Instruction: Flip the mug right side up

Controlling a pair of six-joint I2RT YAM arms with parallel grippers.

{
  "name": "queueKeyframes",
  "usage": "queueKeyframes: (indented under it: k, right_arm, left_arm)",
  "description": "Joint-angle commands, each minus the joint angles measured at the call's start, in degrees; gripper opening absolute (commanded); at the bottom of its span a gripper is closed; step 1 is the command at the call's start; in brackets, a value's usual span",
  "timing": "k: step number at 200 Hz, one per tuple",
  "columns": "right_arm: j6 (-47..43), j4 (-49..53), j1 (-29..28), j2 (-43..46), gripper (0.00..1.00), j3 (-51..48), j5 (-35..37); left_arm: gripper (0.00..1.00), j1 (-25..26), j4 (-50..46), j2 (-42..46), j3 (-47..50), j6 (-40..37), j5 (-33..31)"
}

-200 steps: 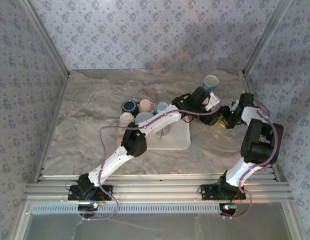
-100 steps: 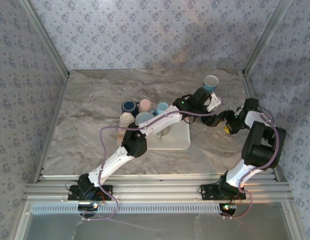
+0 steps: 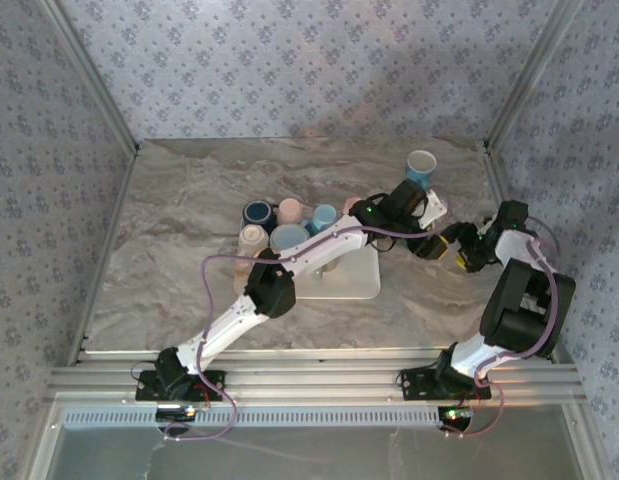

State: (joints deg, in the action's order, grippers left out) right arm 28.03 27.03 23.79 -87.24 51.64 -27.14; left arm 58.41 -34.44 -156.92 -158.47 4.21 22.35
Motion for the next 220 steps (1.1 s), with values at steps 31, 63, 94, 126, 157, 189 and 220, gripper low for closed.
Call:
queueKeyframes:
  k: [31, 63, 94, 126, 157, 189, 220]
  right_arm:
    - [-0.18, 2.95, 3.84, 5.96, 0.68, -3.63, -0.84]
    - [-1.15, 4.33, 5.54, 8.15, 0.67, -4.65, -1.58]
    - [-2.22, 5.44, 6.18, 9.50, 0.66, -5.18, -2.02]
    - [-2.49, 5.53, 6.45, 10.42, 0.64, -6.22, -2.48]
    - [-2.13, 5.16, 6.60, 11.37, 0.62, -7.46, -2.92]
    - [-1.89, 3.45, 5.34, 10.64, 0.52, -8.42, -5.69]
    - [0.06, -0.53, 1.85, 7.70, 0.29, -9.84, -9.66]
  left_arm:
    - [0.74, -0.76, 4.33, 3.95, -1.84, 2.12, 3.84]
    - [0.74, -0.67, 3.54, 4.26, -1.86, 2.71, 4.78]
    - [0.73, -0.35, 2.77, 5.18, -1.93, 2.89, 5.78]
    - [0.73, 0.19, 1.73, 7.34, -1.93, 1.64, 5.78]
    - [0.73, 0.21, 0.55, 9.88, -1.93, 1.34, 5.95]
    - [0.70, 0.06, -3.70, 14.09, -1.82, 0.20, 5.12]
    - [0.61, -0.97, -9.44, 20.48, 3.83, -1.26, 4.40]
